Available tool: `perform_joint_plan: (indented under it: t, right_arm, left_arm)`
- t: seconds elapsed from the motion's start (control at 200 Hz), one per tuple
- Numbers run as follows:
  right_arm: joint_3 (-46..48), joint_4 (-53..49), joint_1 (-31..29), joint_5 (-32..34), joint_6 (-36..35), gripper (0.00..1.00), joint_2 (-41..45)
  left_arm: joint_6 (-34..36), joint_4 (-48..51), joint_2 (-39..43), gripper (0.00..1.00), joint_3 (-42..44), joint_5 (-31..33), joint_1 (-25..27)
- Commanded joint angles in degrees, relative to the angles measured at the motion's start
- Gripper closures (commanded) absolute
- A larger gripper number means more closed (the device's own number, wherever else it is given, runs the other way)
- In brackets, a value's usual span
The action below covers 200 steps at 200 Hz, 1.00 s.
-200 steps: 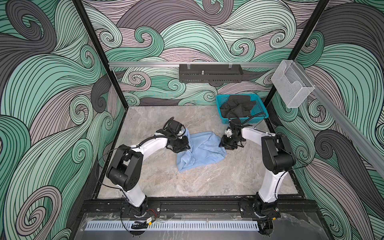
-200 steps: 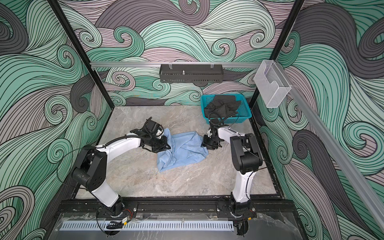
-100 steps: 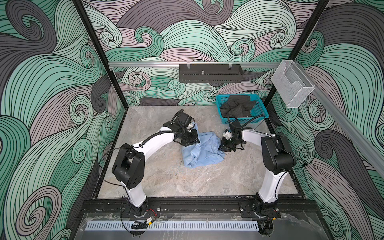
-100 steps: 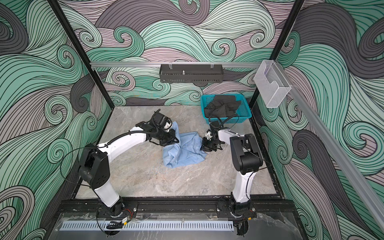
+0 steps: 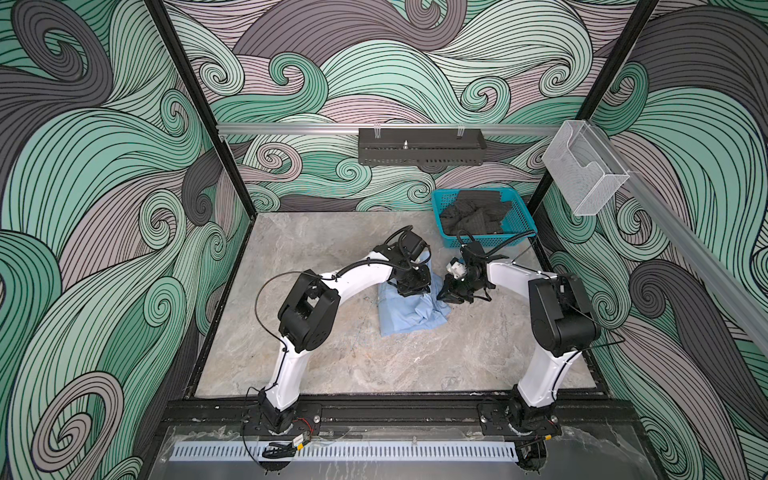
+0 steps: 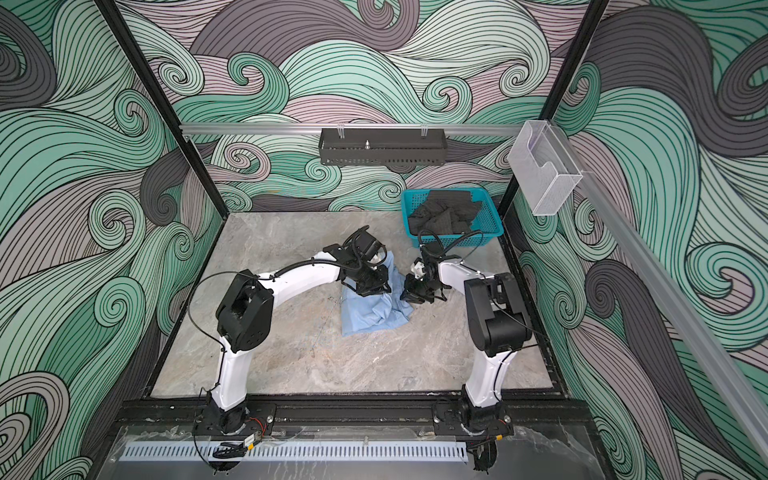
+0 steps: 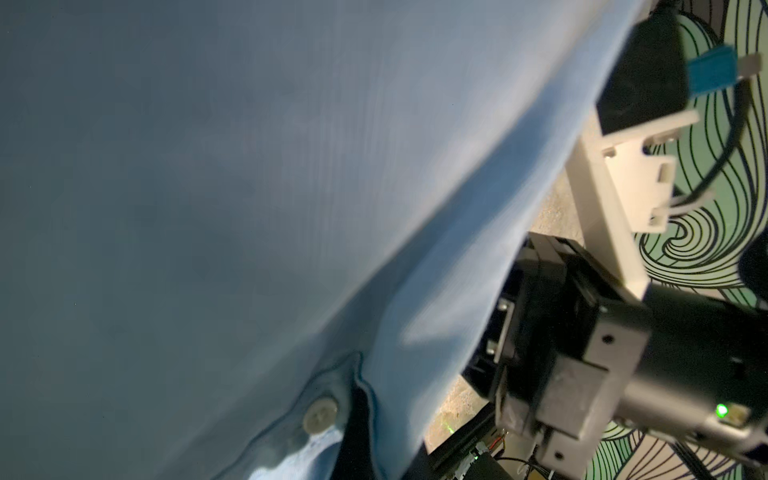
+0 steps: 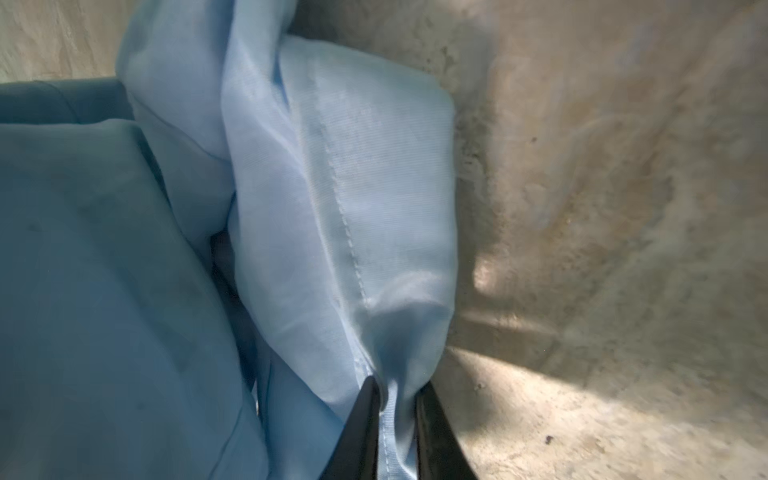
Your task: Fold and stack the long sleeve shirts
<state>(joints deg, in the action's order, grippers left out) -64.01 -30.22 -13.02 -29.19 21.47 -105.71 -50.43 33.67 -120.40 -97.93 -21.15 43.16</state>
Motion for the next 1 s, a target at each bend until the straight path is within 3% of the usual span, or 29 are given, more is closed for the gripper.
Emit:
perform_joint_plan:
  t: [0.0,0.375,0.461,0.581,0.681,0.831,0.996]
  right_arm:
    - [0.7,0.1,-0.3,-1.5,0.2,0.82,0.7]
    - [2.1,1.6,-0.3,-1.9,1.3,0.83,1.5]
    - [2.2,1.3,-0.2,-1.7,1.3,0.83,1.9]
    - [2.2,1.0,-0.1,-1.0,1.4,0.82,3.0]
    - [2.1,0.4,0.2,-0.4,1.7,0.8,4.3]
    - [1.8,-1.2,0.9,2.2,2.6,0.7,8.4]
    - [-0.4,-7.1,1.8,10.1,2.6,0.56,15.5]
  left_arm:
    - [-1.4,1.4,-2.1,1.0,-3.4,1.4,0.4]
    - [-3.8,-0.2,-6.2,1.0,-5.4,2.6,0.4]
    - [-3.5,0.4,-7.4,0.96,-6.7,2.3,0.5]
    - [-3.8,-0.2,-7.2,0.89,-6.6,1.5,0.6]
    - [-3.6,-0.8,-6.1,0.76,-6.6,0.7,0.6]
    - [-3.2,-2.3,-2.3,0.64,-5.8,-0.2,0.5]
    - [-1.9,-5.4,5.5,0.54,-4.0,0.3,0.4]
